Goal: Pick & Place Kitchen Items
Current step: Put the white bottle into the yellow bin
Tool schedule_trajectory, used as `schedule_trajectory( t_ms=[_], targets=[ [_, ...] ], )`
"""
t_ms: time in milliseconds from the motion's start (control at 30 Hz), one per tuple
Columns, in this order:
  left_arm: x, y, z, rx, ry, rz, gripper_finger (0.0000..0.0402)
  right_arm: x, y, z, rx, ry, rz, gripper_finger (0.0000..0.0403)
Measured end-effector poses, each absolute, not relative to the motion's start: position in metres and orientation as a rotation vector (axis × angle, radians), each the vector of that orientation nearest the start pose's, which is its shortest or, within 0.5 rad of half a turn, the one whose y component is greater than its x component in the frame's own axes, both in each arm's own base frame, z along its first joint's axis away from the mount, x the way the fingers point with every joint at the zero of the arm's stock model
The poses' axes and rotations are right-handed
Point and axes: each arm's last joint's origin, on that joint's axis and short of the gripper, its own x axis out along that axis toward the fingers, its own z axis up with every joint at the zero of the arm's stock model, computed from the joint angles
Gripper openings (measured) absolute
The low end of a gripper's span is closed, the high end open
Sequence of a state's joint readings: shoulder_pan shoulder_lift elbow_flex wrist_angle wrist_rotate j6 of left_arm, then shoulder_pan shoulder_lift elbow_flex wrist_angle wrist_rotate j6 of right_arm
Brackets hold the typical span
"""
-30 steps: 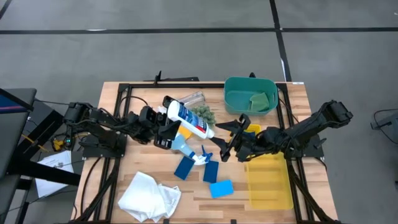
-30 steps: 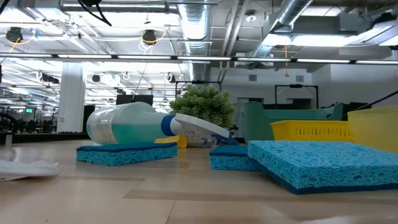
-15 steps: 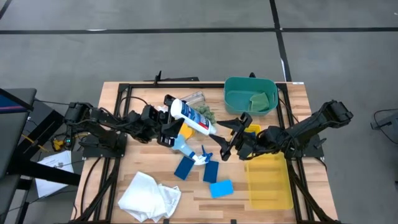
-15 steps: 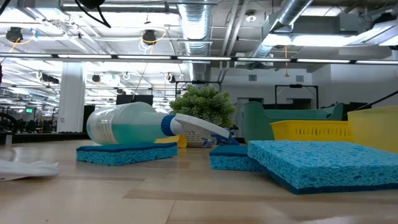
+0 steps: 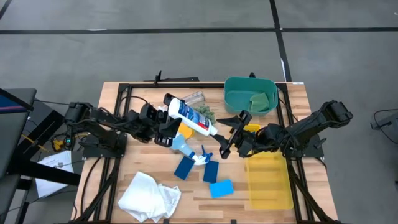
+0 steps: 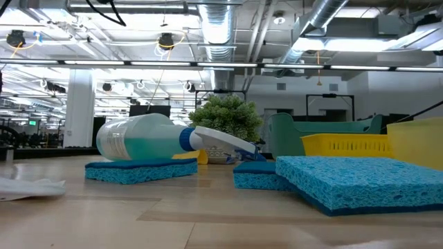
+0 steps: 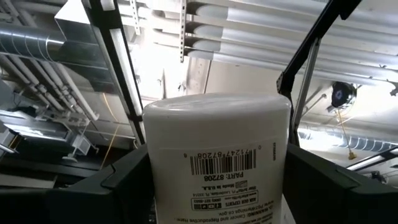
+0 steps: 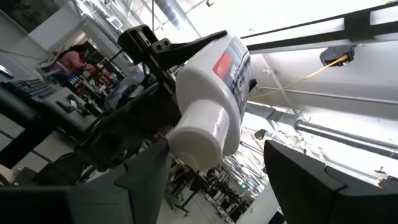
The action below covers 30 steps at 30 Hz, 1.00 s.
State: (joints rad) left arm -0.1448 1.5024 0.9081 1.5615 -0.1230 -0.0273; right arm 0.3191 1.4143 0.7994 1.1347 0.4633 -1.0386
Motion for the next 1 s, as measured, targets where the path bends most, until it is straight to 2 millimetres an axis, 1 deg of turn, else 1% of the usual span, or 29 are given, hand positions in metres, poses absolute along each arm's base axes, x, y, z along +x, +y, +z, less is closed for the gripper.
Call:
schedule_trajectory(
  t_ms=[267,767,867,1000],
  targets=[
    [0.293,-0.037,0.357,-0.155,-0.945,-0.026,0.028,0.286,0.077,0.323,-0.812,-0.376,-0.37,0.0249],
    [0.295,-0.037,0.355,-0.152,-0.907,-0.022,0.028,0.287,0.071,0.323,-0.802,-0.372,-0.391,0.0247],
    [0.296,-0.037,0.354,-0.15,-0.9,-0.023,0.028,0.287,0.07,0.323,-0.799,-0.367,-0.4,0.0236],
    [0.296,-0.037,0.354,-0.15,-0.896,-0.022,0.028,0.287,0.07,0.323,-0.797,-0.354,-0.41,0.0201]
  ],
)
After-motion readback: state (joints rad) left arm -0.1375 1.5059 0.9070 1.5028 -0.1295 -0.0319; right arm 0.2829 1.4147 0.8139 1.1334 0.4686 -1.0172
